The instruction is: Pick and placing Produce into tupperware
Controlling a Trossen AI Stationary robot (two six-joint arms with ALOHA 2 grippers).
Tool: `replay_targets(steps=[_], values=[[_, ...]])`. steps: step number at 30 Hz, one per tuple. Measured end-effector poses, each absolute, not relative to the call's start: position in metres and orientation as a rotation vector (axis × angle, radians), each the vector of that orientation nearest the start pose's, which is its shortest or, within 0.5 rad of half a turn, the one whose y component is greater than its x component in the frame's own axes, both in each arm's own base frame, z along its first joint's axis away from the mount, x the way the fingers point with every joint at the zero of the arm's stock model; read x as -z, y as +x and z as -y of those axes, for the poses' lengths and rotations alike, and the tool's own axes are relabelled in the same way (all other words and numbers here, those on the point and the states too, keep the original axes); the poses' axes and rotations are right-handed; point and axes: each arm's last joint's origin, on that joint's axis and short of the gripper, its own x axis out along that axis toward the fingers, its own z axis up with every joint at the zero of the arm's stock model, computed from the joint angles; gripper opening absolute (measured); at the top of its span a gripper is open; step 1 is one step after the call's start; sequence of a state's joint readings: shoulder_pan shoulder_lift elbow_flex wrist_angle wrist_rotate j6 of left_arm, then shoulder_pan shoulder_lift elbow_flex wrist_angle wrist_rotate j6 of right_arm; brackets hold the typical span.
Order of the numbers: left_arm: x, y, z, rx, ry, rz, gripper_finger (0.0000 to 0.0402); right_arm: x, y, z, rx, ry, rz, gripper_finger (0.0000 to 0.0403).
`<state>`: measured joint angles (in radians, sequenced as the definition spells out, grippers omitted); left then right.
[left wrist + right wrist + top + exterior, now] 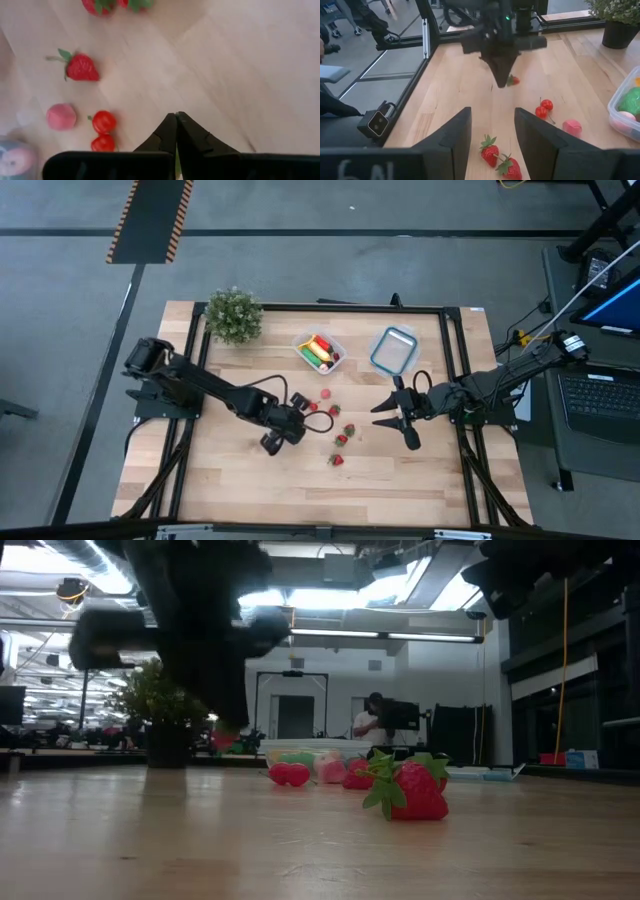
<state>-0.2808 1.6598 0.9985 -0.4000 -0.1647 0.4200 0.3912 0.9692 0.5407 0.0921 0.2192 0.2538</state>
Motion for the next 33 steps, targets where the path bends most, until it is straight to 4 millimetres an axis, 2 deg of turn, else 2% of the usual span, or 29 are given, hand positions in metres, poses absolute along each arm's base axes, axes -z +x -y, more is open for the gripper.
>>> replay_targets(steps=[8,14,20,26,29,33], values=[[-0.214,0.293,0.077,0.281,0.508,-0.909,0.0000,-0.236,0.200,-0.076,-0.124,0.139,-0.371,0.0152],[-0.224,0.280,0.067,0.224,0.445,-0.781,0.0000,-0.232,0.204,-0.078,-0.126,0.122,-0.378,0.0152],[-0.223,0.263,0.061,0.185,0.380,-0.632,0.0000,-0.234,0.206,-0.078,-0.139,0.080,-0.346,0.0152],[-0.220,0.250,0.059,0.186,0.331,-0.394,0.0000,-0.236,0.207,-0.079,-0.147,0.054,-0.319,0.0152],[-0.213,0.245,0.058,0.207,0.281,-0.285,0.0000,-0.237,0.208,-0.079,-0.149,0.057,-0.303,0.0152],[-0.201,0.237,0.056,0.206,0.234,-0.223,0.0000,-0.237,0.208,-0.079,-0.149,0.055,-0.303,0.0152]])
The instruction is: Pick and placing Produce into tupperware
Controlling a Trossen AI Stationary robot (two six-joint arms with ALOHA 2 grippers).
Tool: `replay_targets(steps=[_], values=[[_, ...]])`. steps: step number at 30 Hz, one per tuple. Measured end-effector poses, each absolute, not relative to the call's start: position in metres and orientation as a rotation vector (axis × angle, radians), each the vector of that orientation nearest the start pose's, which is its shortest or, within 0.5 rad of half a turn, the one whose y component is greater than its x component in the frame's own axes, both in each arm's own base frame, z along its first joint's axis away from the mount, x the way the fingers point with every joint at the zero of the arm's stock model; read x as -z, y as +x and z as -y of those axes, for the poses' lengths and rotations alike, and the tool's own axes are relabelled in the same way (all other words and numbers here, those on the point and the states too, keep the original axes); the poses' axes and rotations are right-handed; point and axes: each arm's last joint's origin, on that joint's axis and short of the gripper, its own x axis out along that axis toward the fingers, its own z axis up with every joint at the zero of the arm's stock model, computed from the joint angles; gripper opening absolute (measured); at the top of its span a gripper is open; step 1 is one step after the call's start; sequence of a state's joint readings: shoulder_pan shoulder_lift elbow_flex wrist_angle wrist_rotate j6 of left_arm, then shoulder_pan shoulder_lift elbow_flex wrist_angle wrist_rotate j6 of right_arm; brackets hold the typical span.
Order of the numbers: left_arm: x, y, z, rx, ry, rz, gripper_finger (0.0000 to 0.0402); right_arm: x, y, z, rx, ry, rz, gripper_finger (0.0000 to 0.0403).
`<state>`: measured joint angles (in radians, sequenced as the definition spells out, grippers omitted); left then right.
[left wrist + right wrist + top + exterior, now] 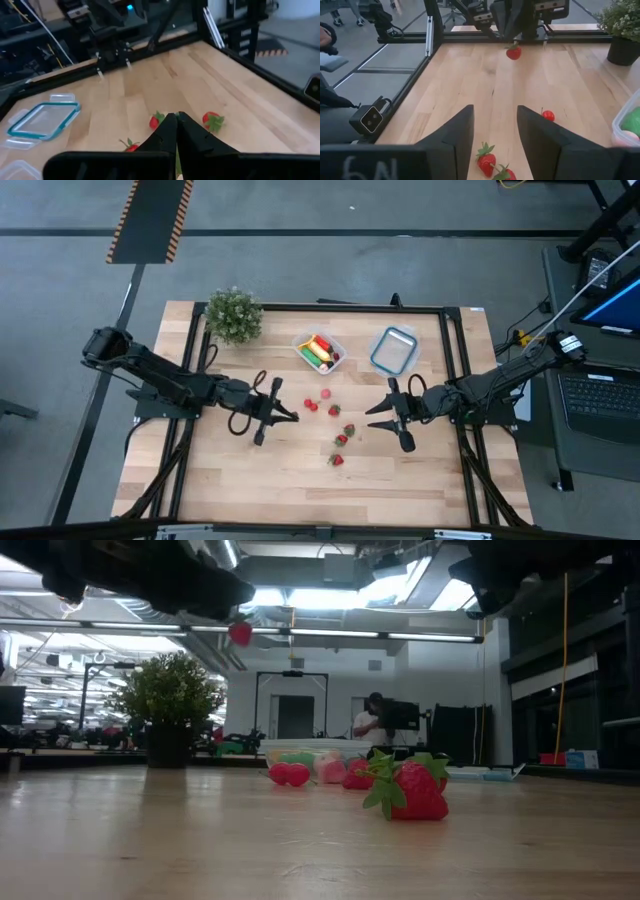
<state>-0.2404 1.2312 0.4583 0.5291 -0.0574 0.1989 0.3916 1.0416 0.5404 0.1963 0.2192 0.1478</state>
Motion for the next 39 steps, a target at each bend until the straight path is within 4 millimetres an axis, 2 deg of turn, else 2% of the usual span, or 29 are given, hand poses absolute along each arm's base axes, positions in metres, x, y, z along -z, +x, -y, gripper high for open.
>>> replay_targets(steps=[6,9,21,31,39], values=[[-0.197,0.228,0.056,0.241,0.204,-0.098,0.0000,-0.238,0.208,-0.079,-0.150,0.054,-0.300,0.0152],[-0.192,0.226,0.054,0.223,0.196,-0.103,0.0000,-0.239,0.208,-0.079,-0.150,0.055,-0.291,0.0152],[-0.181,0.234,0.042,-0.166,0.153,-0.143,0.0000,-0.240,0.208,-0.079,-0.151,0.060,-0.279,0.0152],[-0.165,0.245,0.008,-0.345,0.124,-0.181,0.0000,-0.240,0.208,-0.079,-0.151,0.059,-0.280,0.0152],[-0.176,0.257,-0.032,-0.333,0.119,-0.185,0.0000,-0.240,0.208,-0.079,-0.155,0.034,-0.279,0.0152]])
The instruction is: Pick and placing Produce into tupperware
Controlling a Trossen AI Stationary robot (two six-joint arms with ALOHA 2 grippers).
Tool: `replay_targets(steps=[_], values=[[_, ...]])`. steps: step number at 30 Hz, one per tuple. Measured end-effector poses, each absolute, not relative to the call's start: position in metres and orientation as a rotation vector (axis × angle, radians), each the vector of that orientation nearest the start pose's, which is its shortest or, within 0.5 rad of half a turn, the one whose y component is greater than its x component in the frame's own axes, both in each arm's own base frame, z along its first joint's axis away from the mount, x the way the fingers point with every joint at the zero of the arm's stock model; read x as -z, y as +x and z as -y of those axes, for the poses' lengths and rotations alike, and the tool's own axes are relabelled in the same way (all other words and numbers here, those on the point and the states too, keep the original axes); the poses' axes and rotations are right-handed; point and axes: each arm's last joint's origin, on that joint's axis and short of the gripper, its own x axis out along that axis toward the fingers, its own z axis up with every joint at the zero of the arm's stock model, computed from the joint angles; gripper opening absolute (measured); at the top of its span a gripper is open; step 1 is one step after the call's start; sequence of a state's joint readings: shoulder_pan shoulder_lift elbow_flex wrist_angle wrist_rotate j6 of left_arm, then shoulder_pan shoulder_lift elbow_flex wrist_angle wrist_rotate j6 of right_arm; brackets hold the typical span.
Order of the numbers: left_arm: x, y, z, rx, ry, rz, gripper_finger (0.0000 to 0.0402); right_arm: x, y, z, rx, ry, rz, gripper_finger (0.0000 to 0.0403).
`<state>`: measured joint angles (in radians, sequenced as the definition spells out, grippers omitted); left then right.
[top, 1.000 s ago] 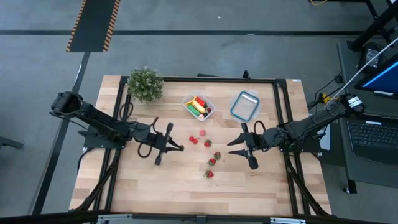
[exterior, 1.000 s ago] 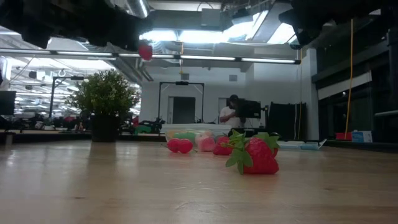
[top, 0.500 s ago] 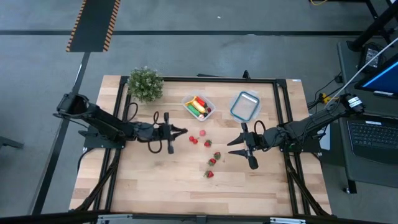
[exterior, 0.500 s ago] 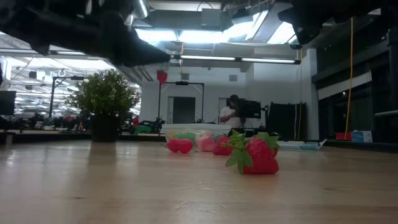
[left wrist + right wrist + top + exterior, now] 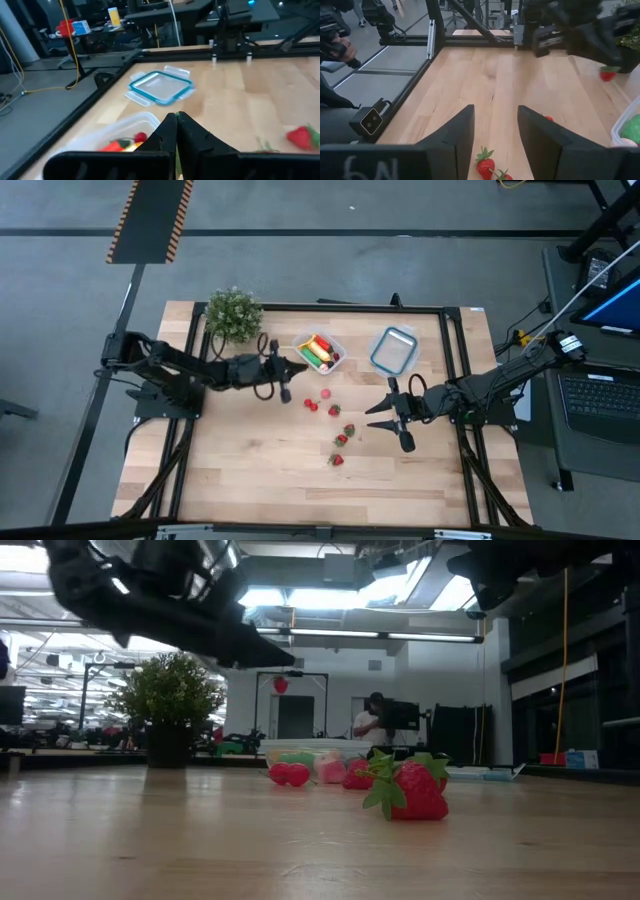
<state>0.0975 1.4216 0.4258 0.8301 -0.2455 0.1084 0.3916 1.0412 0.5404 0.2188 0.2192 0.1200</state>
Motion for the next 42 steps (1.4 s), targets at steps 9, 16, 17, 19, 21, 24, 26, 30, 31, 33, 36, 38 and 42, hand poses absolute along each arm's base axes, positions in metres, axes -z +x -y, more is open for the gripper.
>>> replay_targets(steps=[9,16,17,19,21,24,26,30,31,33,36,38,42], values=[[-0.191,0.266,-0.078,-0.309,0.109,-0.265,0.0000,-0.240,0.208,-0.079,-0.155,0.035,-0.279,0.0152],[-0.203,0.269,-0.102,-0.353,0.117,-0.354,0.0000,-0.240,0.208,-0.079,-0.155,0.036,-0.279,0.0152],[-0.205,0.270,-0.105,-0.346,0.113,-0.353,0.0000,-0.240,0.208,-0.079,-0.155,0.036,-0.279,0.0152],[-0.207,0.273,-0.110,-0.329,0.111,-0.344,0.0000,-0.240,0.208,-0.079,-0.155,0.036,-0.279,0.0152],[-0.205,0.277,-0.114,-0.330,0.119,-0.362,0.0000,-0.240,0.208,-0.079,-0.155,0.035,-0.279,0.0152],[-0.201,0.290,-0.125,-0.320,0.113,-0.382,0.0000,-0.239,0.208,-0.079,-0.154,0.035,-0.281,0.0152],[-0.195,0.299,-0.132,-0.312,0.123,-0.409,0.0000,-0.239,0.208,-0.079,-0.154,0.037,-0.282,0.0152],[-0.190,0.314,-0.148,-0.309,0.129,-0.448,0.0000,-0.239,0.208,-0.079,-0.153,0.036,-0.285,0.0152],[-0.190,0.317,-0.152,-0.306,0.126,-0.454,0.0000,-0.239,0.208,-0.079,-0.153,0.034,-0.287,0.0152],[-0.187,0.320,-0.158,-0.302,0.115,-0.475,0.0000,-0.238,0.208,-0.079,-0.153,0.031,-0.293,0.0152],[-0.186,0.323,-0.166,-0.304,0.126,-0.493,0.0000,-0.237,0.207,-0.079,-0.155,0.010,-0.302,0.0152],[-0.183,0.323,-0.169,-0.302,0.126,-0.521,0.0000,-0.237,0.207,-0.079,-0.156,0.004,-0.304,0.0152],[-0.176,0.321,-0.175,-0.308,0.129,-0.563,0.0000,-0.237,0.207,-0.079,-0.157,-0.004,-0.304,0.0152]])
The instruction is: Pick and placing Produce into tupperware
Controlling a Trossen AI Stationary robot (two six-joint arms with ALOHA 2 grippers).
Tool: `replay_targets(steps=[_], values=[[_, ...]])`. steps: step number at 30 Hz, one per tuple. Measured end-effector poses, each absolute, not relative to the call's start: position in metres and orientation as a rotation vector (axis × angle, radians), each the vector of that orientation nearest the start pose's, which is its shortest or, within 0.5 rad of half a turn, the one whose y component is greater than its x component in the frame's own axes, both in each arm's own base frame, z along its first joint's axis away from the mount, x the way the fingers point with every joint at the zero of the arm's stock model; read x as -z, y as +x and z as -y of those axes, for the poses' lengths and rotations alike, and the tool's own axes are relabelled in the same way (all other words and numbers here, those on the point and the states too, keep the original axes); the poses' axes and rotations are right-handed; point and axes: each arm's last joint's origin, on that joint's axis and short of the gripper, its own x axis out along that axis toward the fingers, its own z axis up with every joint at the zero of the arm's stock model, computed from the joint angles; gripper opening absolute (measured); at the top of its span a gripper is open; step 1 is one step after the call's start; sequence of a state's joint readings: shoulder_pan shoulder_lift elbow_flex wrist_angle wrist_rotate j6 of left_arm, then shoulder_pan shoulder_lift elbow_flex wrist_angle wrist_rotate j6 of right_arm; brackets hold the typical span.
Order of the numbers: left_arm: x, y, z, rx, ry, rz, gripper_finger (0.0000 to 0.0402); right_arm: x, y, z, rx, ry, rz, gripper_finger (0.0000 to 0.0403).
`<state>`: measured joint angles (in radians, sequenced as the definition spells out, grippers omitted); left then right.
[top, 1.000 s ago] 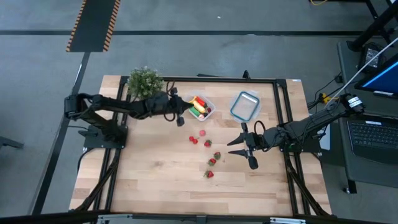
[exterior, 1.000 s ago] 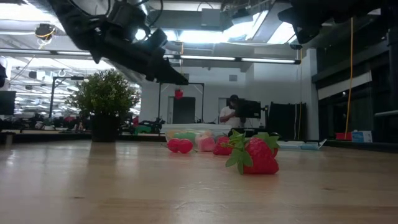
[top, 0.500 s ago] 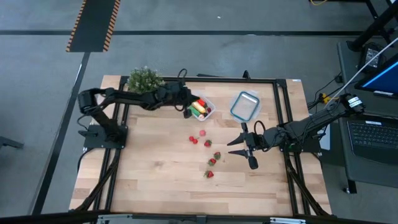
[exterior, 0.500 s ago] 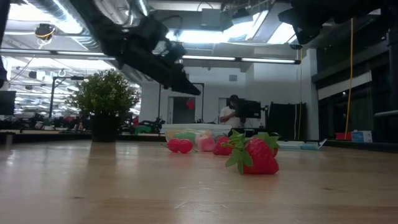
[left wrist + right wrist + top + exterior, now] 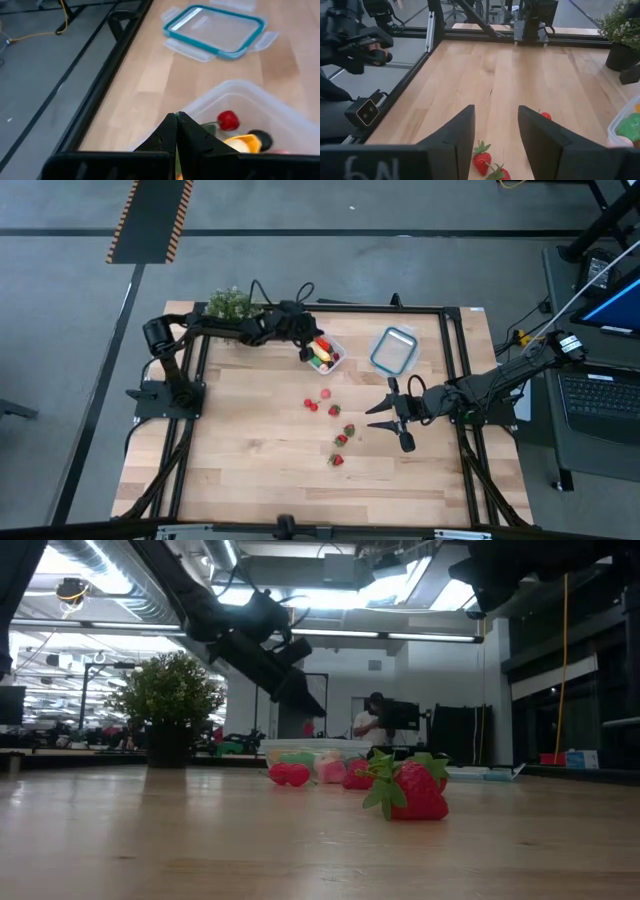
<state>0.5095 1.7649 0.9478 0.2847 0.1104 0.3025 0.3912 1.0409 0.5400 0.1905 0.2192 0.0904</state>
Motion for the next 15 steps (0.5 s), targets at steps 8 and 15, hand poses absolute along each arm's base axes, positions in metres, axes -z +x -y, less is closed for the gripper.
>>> replay_targets(steps=[8,15], values=[[-0.173,0.310,-0.189,-0.325,0.119,-0.605,0.0000,-0.237,0.207,-0.079,-0.161,-0.031,-0.303,0.0152],[-0.164,0.309,-0.194,-0.306,0.109,-0.619,0.0000,-0.237,0.207,-0.079,-0.161,-0.029,-0.303,0.0152]])
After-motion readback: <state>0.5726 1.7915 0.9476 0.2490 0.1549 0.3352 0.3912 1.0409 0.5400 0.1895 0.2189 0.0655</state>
